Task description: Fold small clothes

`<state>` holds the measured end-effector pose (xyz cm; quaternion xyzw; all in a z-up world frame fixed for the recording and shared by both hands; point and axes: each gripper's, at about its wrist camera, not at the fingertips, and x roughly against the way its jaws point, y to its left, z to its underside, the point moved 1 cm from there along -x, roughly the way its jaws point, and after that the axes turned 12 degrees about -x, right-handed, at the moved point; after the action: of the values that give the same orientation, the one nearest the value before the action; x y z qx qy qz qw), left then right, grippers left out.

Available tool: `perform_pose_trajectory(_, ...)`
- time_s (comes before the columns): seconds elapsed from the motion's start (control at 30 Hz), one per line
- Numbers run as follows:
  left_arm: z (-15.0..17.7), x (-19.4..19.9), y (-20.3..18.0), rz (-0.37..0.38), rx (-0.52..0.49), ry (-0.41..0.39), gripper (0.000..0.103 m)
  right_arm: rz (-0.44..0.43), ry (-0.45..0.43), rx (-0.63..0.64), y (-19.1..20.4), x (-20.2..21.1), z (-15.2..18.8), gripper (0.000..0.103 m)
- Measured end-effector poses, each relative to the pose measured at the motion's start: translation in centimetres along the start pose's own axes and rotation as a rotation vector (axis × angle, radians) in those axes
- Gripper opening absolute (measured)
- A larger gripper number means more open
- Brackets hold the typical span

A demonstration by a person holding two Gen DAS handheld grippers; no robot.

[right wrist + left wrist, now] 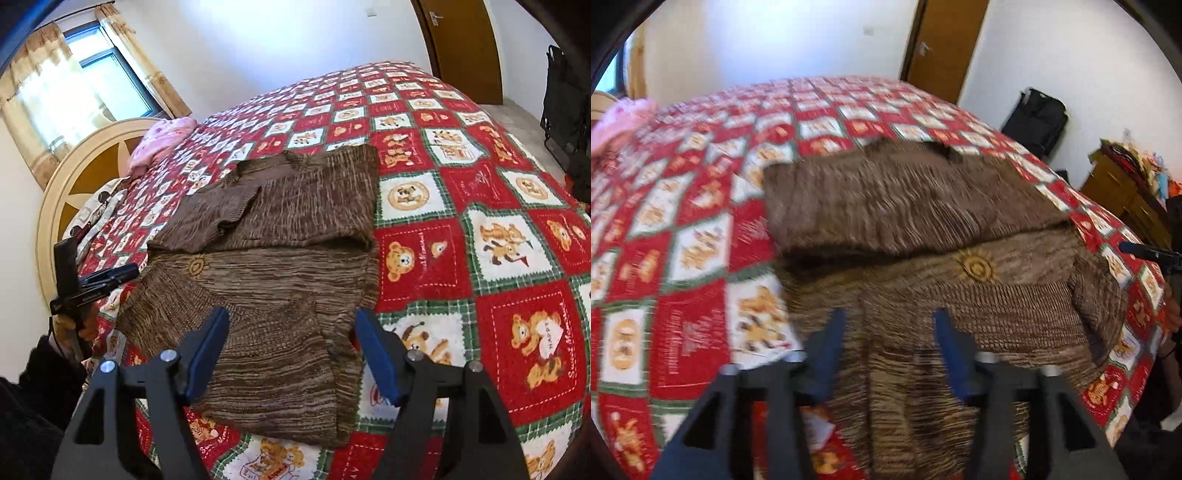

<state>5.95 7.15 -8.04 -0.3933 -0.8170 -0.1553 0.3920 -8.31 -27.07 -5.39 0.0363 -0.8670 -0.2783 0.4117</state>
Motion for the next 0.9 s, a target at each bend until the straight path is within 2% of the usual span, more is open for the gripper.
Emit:
perform_pose_trajectory(0.17, 0.4, -1.8, -0.5, -0.028, -0.009, 0.064, 0.063, -0.003, 0.006, -0.002, -0.3, -0.3, 0.2, 0.075)
perform_pose_trajectory(0.27, 1.0, -2.0, -1.0, -0.047, -0.02, 0.05, 0.062, 0.019, -0.011, 0.035, 0.3, -0.2, 0.4, 0.075)
perform_pose_trajectory(0.3, 1.0, -2.0, -1.2, -0.051, -0.023, 0.046, 0.054, 0.034, -0.018, 0.05, 0.4, -0.1, 0.4, 0.075)
perform_pose_trajectory(0.33, 1.0, -2.0, -1.4, -0.05, -0.024, 0.043, 0.039, 0.047, -0.023, 0.06, 0.5, 0.0, 0.4, 0.075)
perform_pose_trajectory(0.43, 1.1, -1.8, -1.4, -0.019, 0.008, 0.03, 0.022, 0.08, -0.042, 0.072, 0.4, 0.4, 0.2, 0.075)
perform_pose_trajectory(0.5, 1.0, -1.8, -1.4, 0.002, 0.02, 0.022, 0.016, 0.096, -0.034, 0.094, 0.4, 0.4, 0.2, 0.073)
perform_pose_trajectory(0.63, 0.8, -2.0, -1.7, 0.004, 0.009, 0.018, 0.016, 0.119, -0.015, 0.141, 0.7, 0.1, 0.3, 0.073)
perform_pose_trajectory(0.77, 0.7, -2.3, -1.6, 0.007, 0.021, 0.027, 0.017, 0.117, 0.05, 0.2, 1.4, -1.7, 0.8, 0.073)
perform_pose_trajectory(0.87, 0.6, -2.5, -1.2, 0.034, 0.039, 0.024, 0.025, 0.151, 0.088, 0.254, 2.0, -3.8, 1.2, 0.072)
perform_pose_trajectory(0.9, 0.5, -2.6, -1.1, 0.058, 0.053, 0.022, 0.033, 0.155, 0.1, 0.268, 2.1, -4.5, 1.2, 0.072)
